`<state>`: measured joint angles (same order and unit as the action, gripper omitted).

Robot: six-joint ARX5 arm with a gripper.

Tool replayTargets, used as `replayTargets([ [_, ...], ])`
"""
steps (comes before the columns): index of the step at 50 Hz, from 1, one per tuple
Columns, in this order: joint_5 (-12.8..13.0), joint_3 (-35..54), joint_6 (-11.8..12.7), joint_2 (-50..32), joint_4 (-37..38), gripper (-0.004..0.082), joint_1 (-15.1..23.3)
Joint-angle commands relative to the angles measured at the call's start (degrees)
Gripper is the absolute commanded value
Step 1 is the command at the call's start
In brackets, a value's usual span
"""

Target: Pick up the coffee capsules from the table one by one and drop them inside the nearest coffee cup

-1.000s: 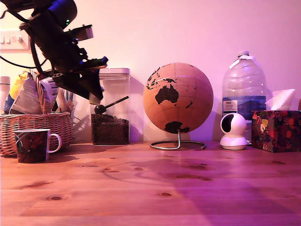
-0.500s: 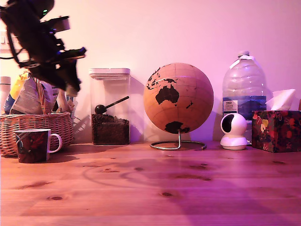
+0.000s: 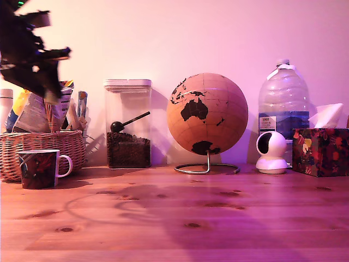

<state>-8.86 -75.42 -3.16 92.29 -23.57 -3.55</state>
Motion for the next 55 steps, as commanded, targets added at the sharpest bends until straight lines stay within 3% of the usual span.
replayTargets([
  [1, 0.13, 3.91, 0.31, -1.97, 1.20, 0.0235, 0.98],
  [25, -0.13, 21.09, 2.05, -13.03, 9.25, 0.0235, 10.16],
  [37, -2.95, 24.46, 3.17, -13.62, 11.28, 0.0235, 9.16],
  [55, -2.91, 25.29, 3.37, -13.53, 14.84, 0.0235, 7.78],
])
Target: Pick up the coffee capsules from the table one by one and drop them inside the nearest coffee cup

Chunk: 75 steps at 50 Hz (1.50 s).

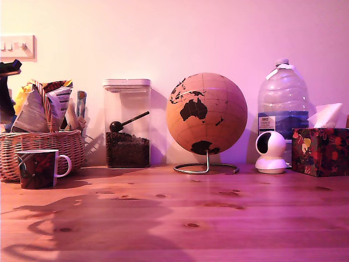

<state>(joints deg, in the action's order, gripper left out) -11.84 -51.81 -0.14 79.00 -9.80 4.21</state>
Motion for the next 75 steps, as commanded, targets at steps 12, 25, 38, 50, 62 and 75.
replayTargets([
  [12, 0.07, 1.66, 1.79, 2.91, 7.54, 0.0235, -1.53],
  [25, 0.09, 0.39, 2.51, 8.26, 12.70, 0.0235, -2.49],
  [38, 0.31, -6.43, 3.15, 12.98, 9.53, 0.0235, -2.89],
  [50, 0.52, -14.21, 3.15, 17.90, 3.74, 0.0235, -2.89],
  [62, 0.98, -21.09, 3.15, 22.25, -1.03, 0.0235, -2.89],
  [75, 1.86, -25.31, 3.15, 24.90, -4.26, 0.0235, -2.89],
])
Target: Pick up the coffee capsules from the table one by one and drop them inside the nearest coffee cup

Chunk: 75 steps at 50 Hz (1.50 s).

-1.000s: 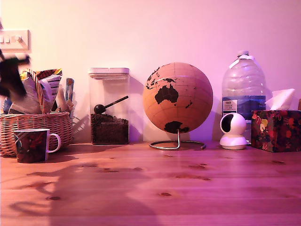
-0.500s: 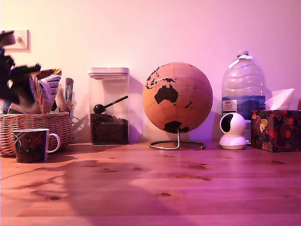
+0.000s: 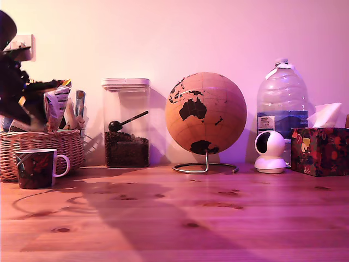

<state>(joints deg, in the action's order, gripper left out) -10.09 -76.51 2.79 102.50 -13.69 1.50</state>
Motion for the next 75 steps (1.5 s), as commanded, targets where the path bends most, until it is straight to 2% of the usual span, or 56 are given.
replayTargets([
  [1, 0.09, -0.77, 0.20, 1.62, -0.52, 0.0235, -0.17],
  [18, 0.13, -3.15, 0.17, 5.88, -2.64, 0.0235, -0.13],
  [28, 1.55, -3.17, -0.33, 5.97, -3.28, 0.0235, 0.04],
  [43, 1.62, -3.17, -0.83, 5.97, -6.19, 0.0235, 0.39],
  [65, 1.75, -3.17, -0.85, 5.97, -5.20, 0.0242, 0.66],
  [67, 1.75, -3.17, -0.85, 5.97, -4.85, 0.0301, 0.77],
  [72, 2.54, -3.17, -0.85, 5.92, -4.46, 0.0643, 1.05],
  [75, 2.78, -3.17, -0.85, 5.86, -4.46, 0.0763, 1.14],
])
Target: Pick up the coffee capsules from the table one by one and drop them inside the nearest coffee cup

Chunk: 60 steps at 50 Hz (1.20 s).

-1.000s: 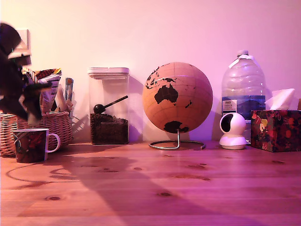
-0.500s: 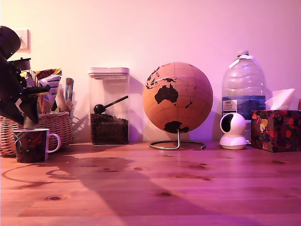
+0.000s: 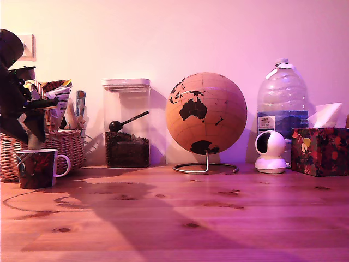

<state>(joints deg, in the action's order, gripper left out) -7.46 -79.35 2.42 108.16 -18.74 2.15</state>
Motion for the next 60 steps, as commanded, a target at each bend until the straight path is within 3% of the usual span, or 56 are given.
replayTargets([
  [1, 0.15, -0.33, -0.48, 0.15, 0.57, 0.0777, 0.48],
  [11, 0.20, -0.33, -0.48, -0.57, 0.76, 0.0776, 0.46],
  [15, 0.22, -0.33, -1.05, -1.46, 0.61, 0.0730, 0.42],
  [20, 0.20, -0.33, -1.05, -3.43, -0.37, 0.0562, 0.35],
  [29, 0.20, -0.20, -1.36, -7.80, -3.39, 0.0096, 0.31],
  [32, 0.22, 0.13, -1.40, -9.27, -3.98, 0.0021, 0.31],
  [47, 0.15, 11.63, -1.40, -21.20, 0.07, 0.0017, -0.11],
  [60, -2.38, 26.16, -1.31, -32.52, 5.22, 0.0016, -0.96],
])
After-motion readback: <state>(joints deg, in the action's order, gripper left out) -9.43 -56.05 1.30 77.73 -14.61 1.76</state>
